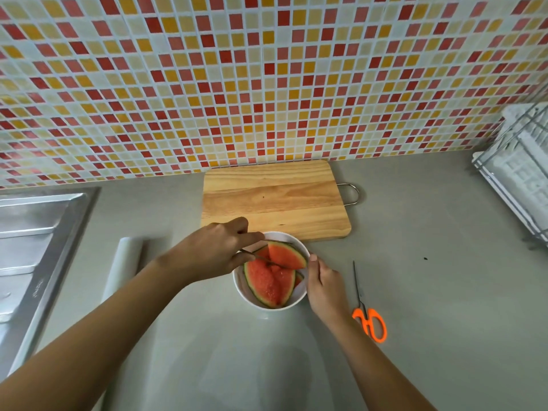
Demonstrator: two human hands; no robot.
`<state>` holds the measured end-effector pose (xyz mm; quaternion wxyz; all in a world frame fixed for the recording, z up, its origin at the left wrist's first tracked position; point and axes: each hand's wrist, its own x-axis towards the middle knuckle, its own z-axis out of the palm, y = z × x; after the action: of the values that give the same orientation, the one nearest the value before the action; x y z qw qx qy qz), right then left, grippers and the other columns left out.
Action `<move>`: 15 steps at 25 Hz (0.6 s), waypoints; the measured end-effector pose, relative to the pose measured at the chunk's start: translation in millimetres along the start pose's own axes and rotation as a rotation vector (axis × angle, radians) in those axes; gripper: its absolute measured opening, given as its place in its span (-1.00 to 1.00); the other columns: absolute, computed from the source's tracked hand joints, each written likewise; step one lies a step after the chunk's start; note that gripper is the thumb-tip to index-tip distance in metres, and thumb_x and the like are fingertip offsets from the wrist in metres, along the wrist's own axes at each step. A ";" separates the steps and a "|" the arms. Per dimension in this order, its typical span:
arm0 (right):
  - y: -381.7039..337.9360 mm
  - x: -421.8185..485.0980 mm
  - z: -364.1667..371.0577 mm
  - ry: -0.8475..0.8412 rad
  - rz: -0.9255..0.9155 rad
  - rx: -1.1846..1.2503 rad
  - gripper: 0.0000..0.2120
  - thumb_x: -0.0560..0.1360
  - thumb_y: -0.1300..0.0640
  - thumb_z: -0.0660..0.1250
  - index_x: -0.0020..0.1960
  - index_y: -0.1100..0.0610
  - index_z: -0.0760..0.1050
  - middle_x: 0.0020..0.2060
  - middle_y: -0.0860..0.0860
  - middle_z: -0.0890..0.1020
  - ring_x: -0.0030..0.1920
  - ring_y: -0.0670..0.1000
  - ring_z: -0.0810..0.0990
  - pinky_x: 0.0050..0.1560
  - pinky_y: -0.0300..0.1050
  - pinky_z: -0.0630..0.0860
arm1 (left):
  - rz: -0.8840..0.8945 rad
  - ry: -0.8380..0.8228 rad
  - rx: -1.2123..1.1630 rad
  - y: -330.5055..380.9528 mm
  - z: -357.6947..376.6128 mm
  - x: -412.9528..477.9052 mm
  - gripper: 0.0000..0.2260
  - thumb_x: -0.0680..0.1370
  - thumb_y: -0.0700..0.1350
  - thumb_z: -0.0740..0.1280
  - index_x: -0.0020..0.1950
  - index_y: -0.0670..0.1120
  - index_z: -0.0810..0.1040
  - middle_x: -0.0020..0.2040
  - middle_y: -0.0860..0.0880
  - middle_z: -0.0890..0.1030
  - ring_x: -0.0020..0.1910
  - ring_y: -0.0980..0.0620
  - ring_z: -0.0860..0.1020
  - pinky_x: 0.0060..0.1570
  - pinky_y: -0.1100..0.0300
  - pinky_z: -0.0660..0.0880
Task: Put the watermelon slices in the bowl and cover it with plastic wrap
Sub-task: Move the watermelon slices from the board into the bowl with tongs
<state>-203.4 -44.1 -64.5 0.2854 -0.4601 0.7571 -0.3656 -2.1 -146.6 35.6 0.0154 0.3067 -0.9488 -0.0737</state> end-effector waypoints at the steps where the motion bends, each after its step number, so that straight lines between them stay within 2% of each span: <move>1: 0.1 -0.1 0.1 -0.003 0.000 0.005 -0.61 0.61 0.05 0.03 -0.39 0.00 0.28 -0.56 -0.06 0.42 -0.49 -0.11 0.42 -0.51 -0.29 0.26 | -0.003 -0.019 0.061 1.9 -1.0 4.9 -0.59 0.58 0.10 0.21 0.42 0.07 0.37 0.09 -0.06 0.49 -0.15 -0.10 0.56 -0.17 0.12 0.45; 4: 0.1 0.3 1.3 -0.005 0.005 0.018 -0.61 0.61 0.05 0.02 -0.39 0.02 0.28 -0.55 -0.05 0.42 -0.48 -0.08 0.43 -0.49 -0.19 0.23 | -0.029 -0.070 0.140 6.3 -6.9 6.8 -0.55 0.58 0.15 0.17 0.46 0.10 0.28 0.14 -0.02 0.45 -0.08 -0.06 0.56 -0.14 0.15 0.46; 6: 0.2 0.6 2.1 -0.002 0.001 0.011 -0.63 0.61 0.05 0.02 -0.36 0.06 0.31 -0.53 -0.03 0.43 -0.47 -0.05 0.44 -0.47 -0.13 0.17 | -0.048 -0.052 0.087 2.9 -15.1 -3.0 -0.54 0.56 0.14 0.22 0.44 0.07 0.33 0.12 -0.02 0.48 -0.09 -0.07 0.57 -0.12 0.12 0.49; 7: 0.6 0.7 2.3 -0.002 0.002 0.009 -0.63 0.61 0.05 0.02 -0.36 0.06 0.31 -0.53 -0.02 0.43 -0.46 -0.05 0.44 -0.49 -0.15 0.18 | -0.053 -0.015 0.027 -0.6 -19.7 -9.4 -0.55 0.54 0.11 0.29 0.41 0.03 0.39 0.07 -0.03 0.51 -0.12 -0.07 0.58 -0.13 0.10 0.52; 9: 0.9 0.8 2.5 0.001 0.006 0.000 -0.62 0.61 0.04 0.03 -0.38 0.01 0.29 -0.54 -0.04 0.43 -0.47 -0.08 0.44 -0.52 -0.27 0.22 | -0.126 0.160 -0.106 -13.3 -21.3 -17.8 -0.61 0.47 -0.01 0.41 0.27 -0.08 0.54 -0.10 -0.03 0.54 -0.23 -0.07 0.59 -0.22 0.14 0.52; 10: 0.3 1.0 2.9 0.006 0.007 -0.009 -0.62 0.61 0.04 0.03 -0.39 -0.01 0.27 -0.54 -0.05 0.42 -0.48 -0.09 0.43 -0.52 -0.30 0.23 | -0.223 0.262 -0.149 -21.3 -16.8 -17.5 -0.66 0.46 -0.07 0.42 0.21 -0.13 0.58 -0.16 -0.02 0.52 -0.29 -0.06 0.56 -0.25 0.19 0.45; 12: -0.6 1.7 3.5 0.024 0.004 -0.034 -0.62 0.60 0.05 0.04 -0.40 -0.04 0.24 -0.56 -0.06 0.40 -0.50 -0.12 0.40 -0.52 -0.31 0.24 | -0.537 0.360 -0.231 -35.9 -0.6 -5.9 -0.71 0.49 -0.12 0.34 0.18 -0.18 0.58 -0.17 -0.11 0.55 -0.27 -0.06 0.47 -0.23 0.20 0.35; 14: -0.8 1.6 3.8 0.043 -0.007 -0.038 -0.60 0.60 0.06 0.06 -0.42 -0.05 0.22 -0.58 -0.05 0.38 -0.52 -0.12 0.39 -0.51 -0.30 0.26 | -0.828 0.325 -0.314 -44.3 21.4 12.6 -0.71 0.53 -0.10 0.27 0.19 -0.20 0.56 -0.06 -0.22 0.58 -0.18 -0.13 0.47 -0.20 0.14 0.36; 15: 0.1 1.4 3.3 0.046 -0.005 -0.033 -0.60 0.59 0.06 0.06 -0.42 -0.06 0.23 -0.59 -0.05 0.38 -0.53 -0.12 0.39 -0.50 -0.30 0.29 | -0.909 0.300 -0.351 -46.2 32.6 21.8 -0.70 0.53 -0.09 0.26 0.17 -0.22 0.56 -0.03 -0.25 0.58 -0.13 -0.19 0.51 -0.18 0.11 0.38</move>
<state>-201.6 -46.3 -66.5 0.2593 -0.4580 0.7683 -0.3644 4.6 -192.0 -3.9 0.1693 0.6884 -0.6803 -0.1861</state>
